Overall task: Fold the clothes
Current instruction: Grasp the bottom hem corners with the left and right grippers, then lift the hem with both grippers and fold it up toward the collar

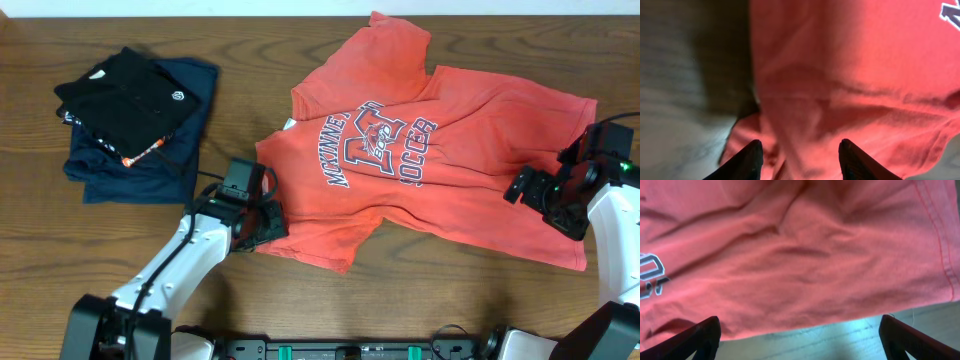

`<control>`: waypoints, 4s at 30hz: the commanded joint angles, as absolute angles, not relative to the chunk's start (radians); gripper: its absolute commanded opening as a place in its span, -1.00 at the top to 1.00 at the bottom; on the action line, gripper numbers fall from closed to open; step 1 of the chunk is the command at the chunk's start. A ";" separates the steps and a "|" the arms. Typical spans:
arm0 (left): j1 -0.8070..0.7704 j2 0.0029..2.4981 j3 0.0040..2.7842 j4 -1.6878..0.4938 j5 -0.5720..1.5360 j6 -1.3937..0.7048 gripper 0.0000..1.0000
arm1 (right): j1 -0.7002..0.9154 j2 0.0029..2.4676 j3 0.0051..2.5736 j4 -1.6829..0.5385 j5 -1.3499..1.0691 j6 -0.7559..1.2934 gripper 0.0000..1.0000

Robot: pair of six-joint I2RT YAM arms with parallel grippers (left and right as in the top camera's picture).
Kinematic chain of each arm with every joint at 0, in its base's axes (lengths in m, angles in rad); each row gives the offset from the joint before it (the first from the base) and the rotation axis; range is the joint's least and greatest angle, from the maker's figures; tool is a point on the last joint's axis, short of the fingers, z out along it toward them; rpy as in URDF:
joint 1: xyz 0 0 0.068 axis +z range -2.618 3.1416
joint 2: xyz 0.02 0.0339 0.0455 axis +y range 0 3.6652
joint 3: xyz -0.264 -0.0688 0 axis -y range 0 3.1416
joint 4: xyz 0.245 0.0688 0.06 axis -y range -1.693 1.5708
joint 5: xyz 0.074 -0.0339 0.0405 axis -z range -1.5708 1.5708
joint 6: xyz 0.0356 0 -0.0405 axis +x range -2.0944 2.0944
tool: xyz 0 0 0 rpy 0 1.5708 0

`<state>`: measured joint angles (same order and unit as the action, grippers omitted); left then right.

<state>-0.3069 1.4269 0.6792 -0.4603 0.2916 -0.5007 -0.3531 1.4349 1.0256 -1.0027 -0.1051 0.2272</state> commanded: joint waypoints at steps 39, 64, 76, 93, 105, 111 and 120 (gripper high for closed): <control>-0.284 1.486 0.801 -0.465 0.442 -0.603 0.88 | -0.372 1.435 0.801 -0.964 0.036 0.552 -0.99; -0.284 1.487 0.801 -0.534 0.442 -0.577 0.88 | -0.694 1.508 0.614 -0.522 0.206 0.587 -0.18; -0.284 1.487 0.801 -0.527 0.441 -0.577 0.88 | -0.694 1.558 0.612 -0.415 0.207 0.586 0.89; -0.284 1.281 0.857 -0.408 0.461 -0.412 0.88 | -0.693 1.421 0.894 -0.809 -0.028 0.390 0.98; -0.197 1.018 1.081 -0.345 0.460 -0.368 0.88 | -0.693 1.264 1.444 -1.217 -0.143 0.231 0.98; -0.086 0.949 1.228 -0.345 0.460 -0.367 0.88 | -0.693 1.255 1.675 -1.288 -0.192 0.208 0.98; 0.061 0.918 1.375 -0.304 0.460 -0.368 0.87 | -0.693 1.255 1.907 -1.288 -0.192 0.208 0.98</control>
<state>0.0257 0.9180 1.3388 -0.3122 0.4770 -0.3859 -0.6765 1.2591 1.8660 -1.2949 -0.2173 0.2260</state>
